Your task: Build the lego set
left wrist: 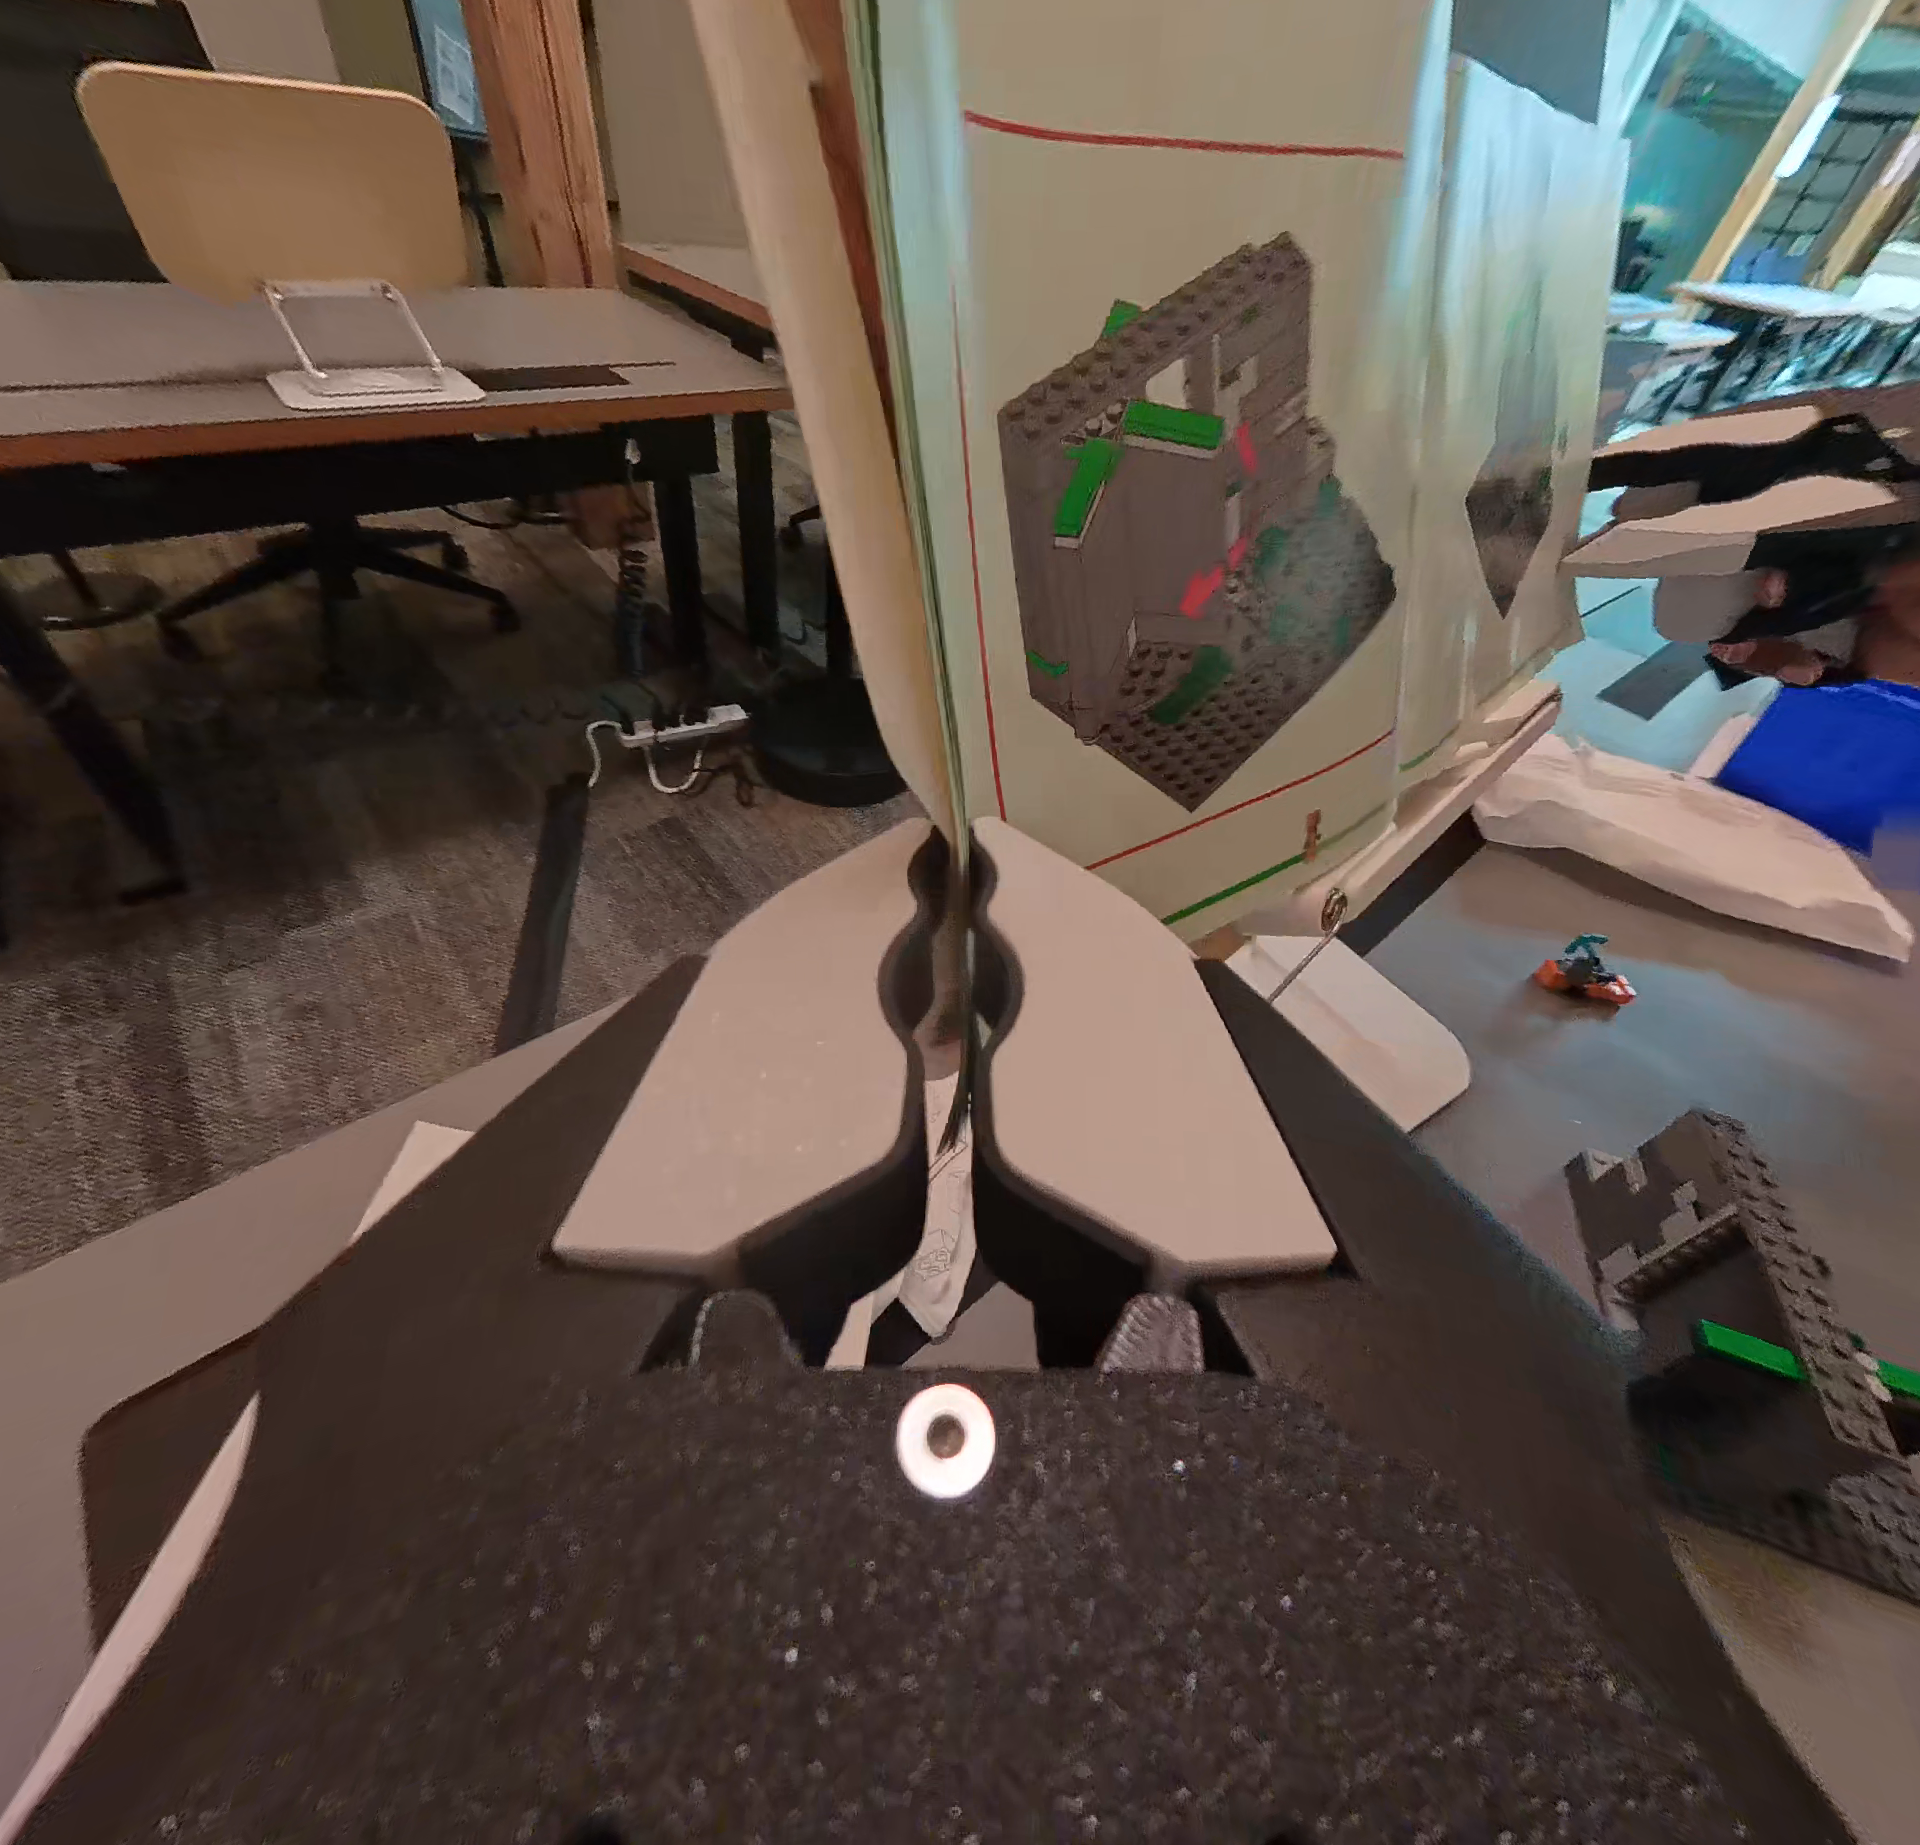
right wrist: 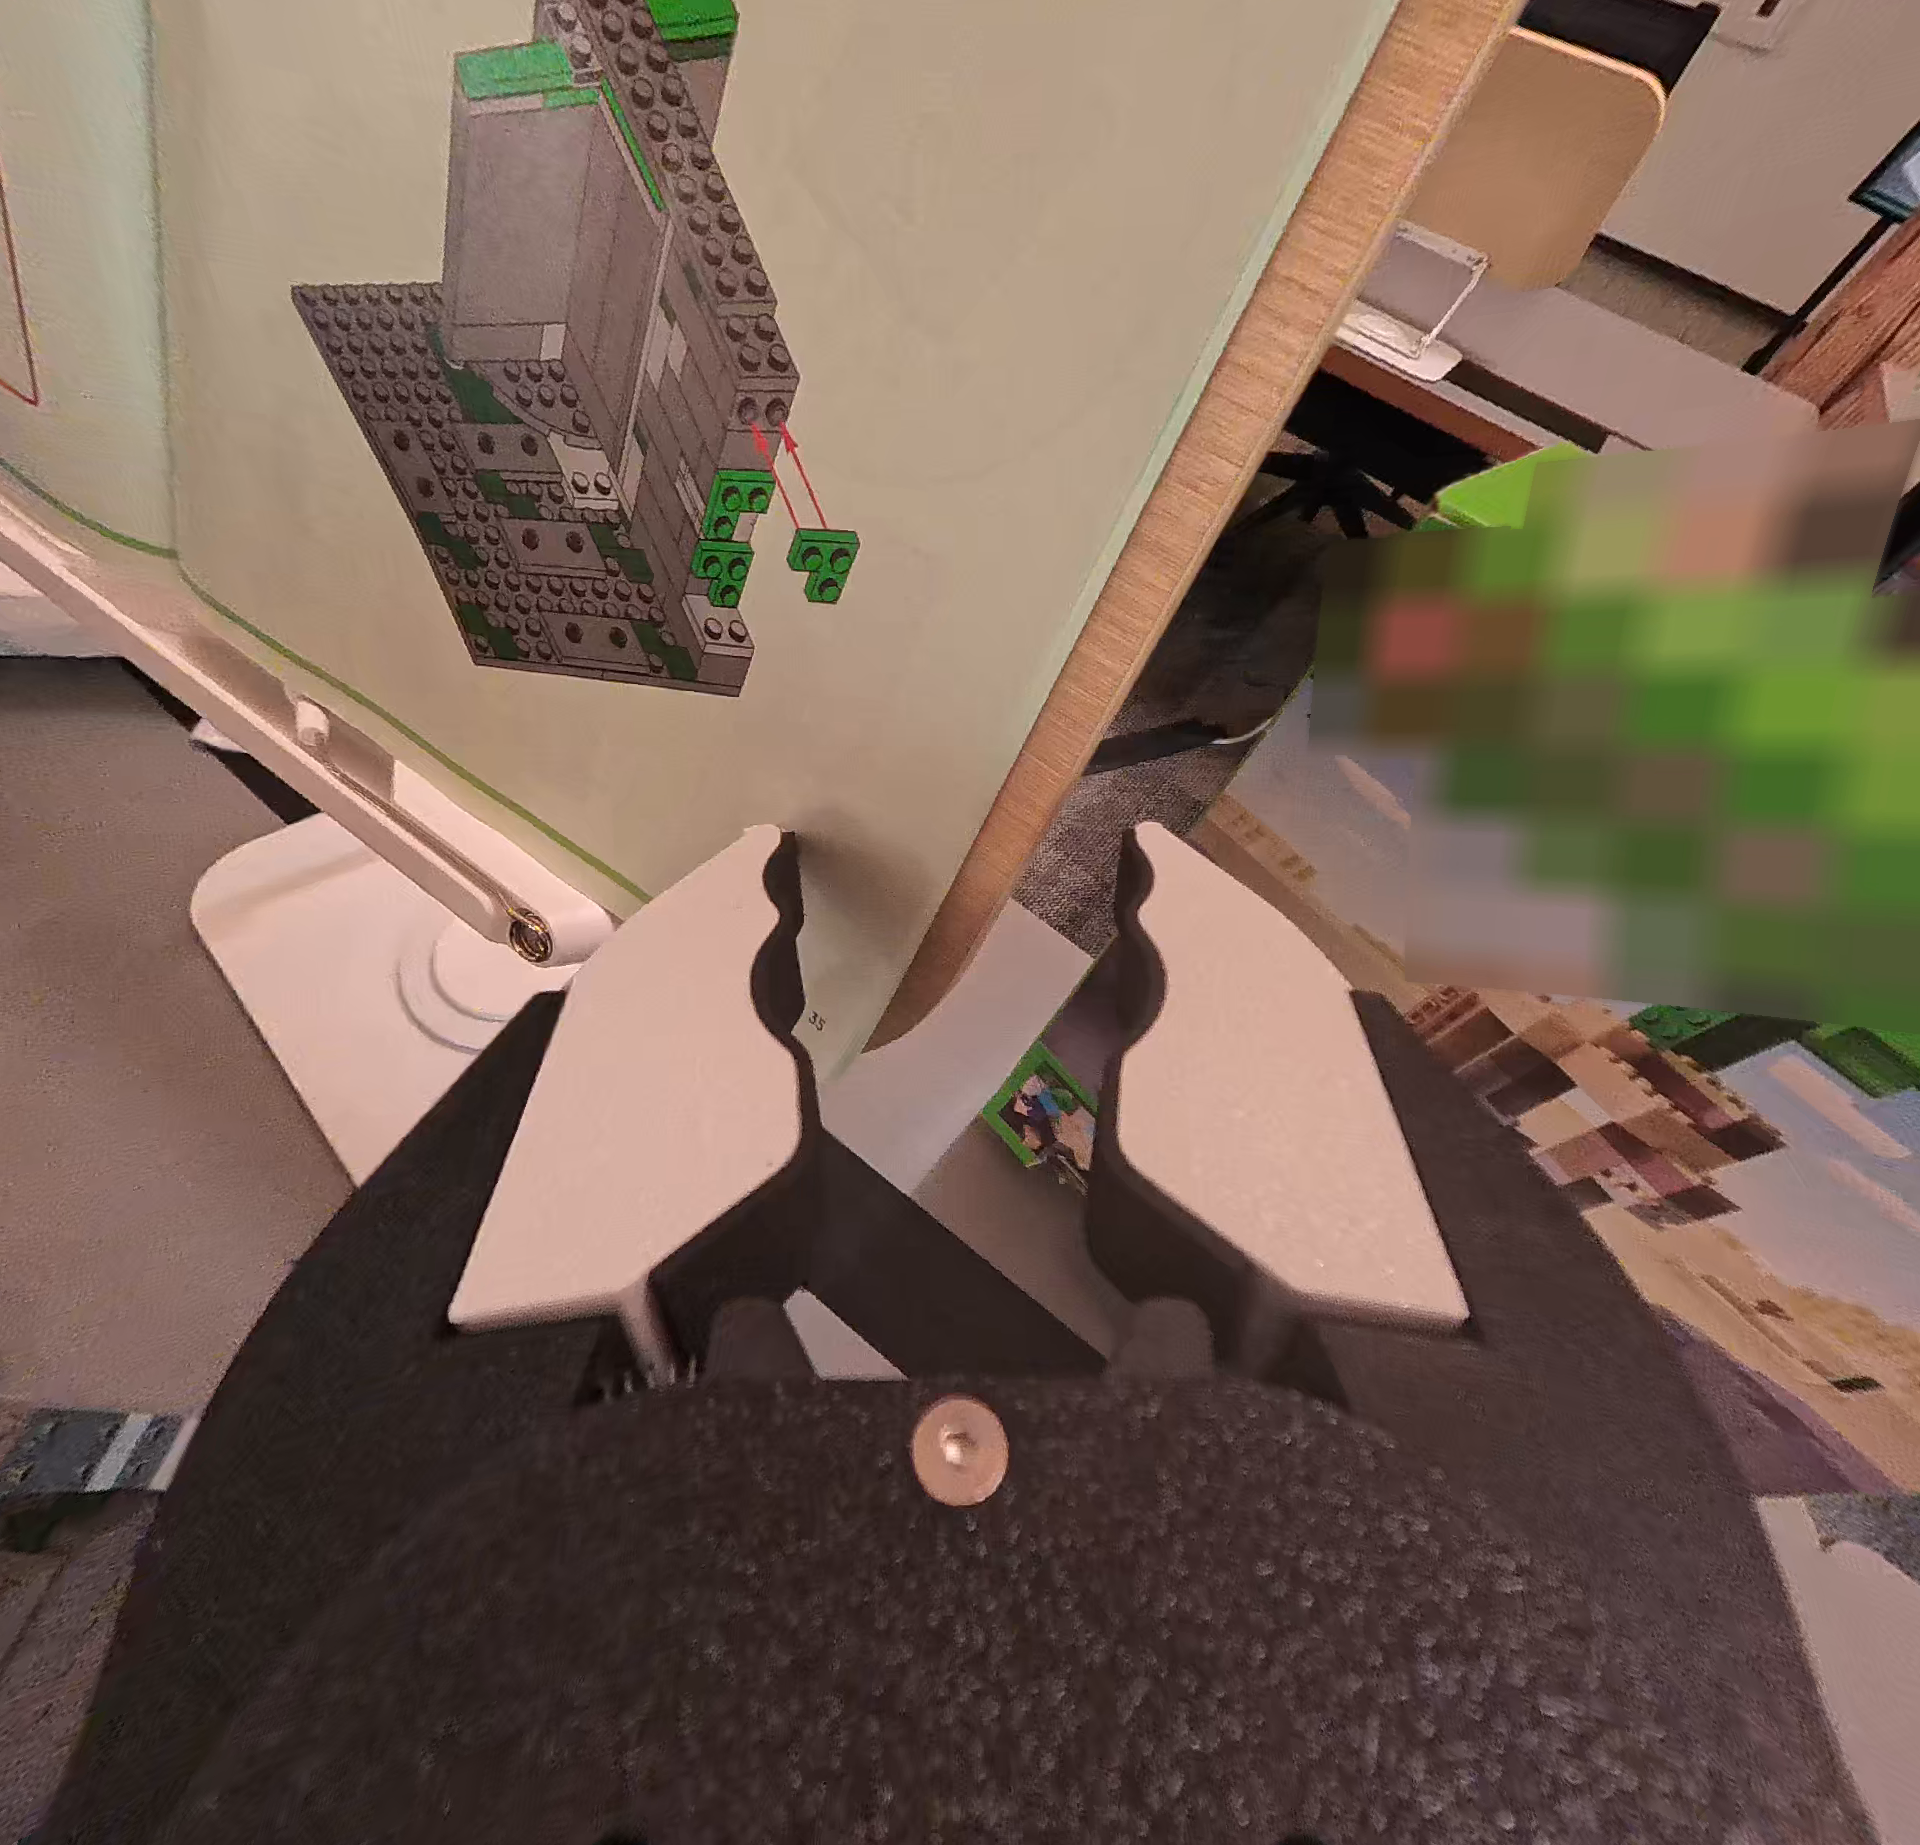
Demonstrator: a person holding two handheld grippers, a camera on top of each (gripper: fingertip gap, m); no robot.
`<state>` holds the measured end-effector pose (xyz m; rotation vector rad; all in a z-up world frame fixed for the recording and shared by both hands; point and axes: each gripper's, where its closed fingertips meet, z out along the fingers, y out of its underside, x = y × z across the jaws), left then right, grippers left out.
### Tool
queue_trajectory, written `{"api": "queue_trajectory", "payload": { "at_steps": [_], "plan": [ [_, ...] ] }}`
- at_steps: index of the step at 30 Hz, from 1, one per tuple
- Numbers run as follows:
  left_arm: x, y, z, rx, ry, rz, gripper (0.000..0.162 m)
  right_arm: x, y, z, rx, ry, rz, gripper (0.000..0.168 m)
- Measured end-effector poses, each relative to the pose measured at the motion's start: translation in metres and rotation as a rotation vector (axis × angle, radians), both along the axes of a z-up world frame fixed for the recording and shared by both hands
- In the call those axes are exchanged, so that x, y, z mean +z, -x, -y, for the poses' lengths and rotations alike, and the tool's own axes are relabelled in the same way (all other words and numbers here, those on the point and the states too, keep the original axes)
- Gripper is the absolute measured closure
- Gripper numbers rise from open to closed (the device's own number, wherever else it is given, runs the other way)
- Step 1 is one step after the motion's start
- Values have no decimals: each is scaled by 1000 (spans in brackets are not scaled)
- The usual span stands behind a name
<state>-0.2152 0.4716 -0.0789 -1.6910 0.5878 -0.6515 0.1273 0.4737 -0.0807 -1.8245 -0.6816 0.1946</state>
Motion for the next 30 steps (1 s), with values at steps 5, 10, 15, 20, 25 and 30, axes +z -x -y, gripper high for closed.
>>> {"api": "queue_trajectory", "payload": {
  "at_steps": [5, 10, 15, 20, 25, 30],
  "plan": [
    [7, -17, 2, 34, -35, -64, 161, 2, -1, 3, -23, -9, 15, 112],
    [9, -29, 0, 84, -91, -133, 161, 2, -7, 4, -43, -6, 22, 122],
    [11, -25, 0, 112, -104, -122, 161, -7, 5, 10, 41, 64, -63, 114],
    [8, -22, 1, 121, -102, -135, 161, -18, 13, 5, 99, 122, -147, 120],
    [5, -19, 2, 130, -115, -145, 159, -11, 0, 7, 126, 107, -225, 144],
    [1, -25, 2, 121, -145, -152, 152, -7, -8, 10, 116, 61, -220, 159]
  ]
}}
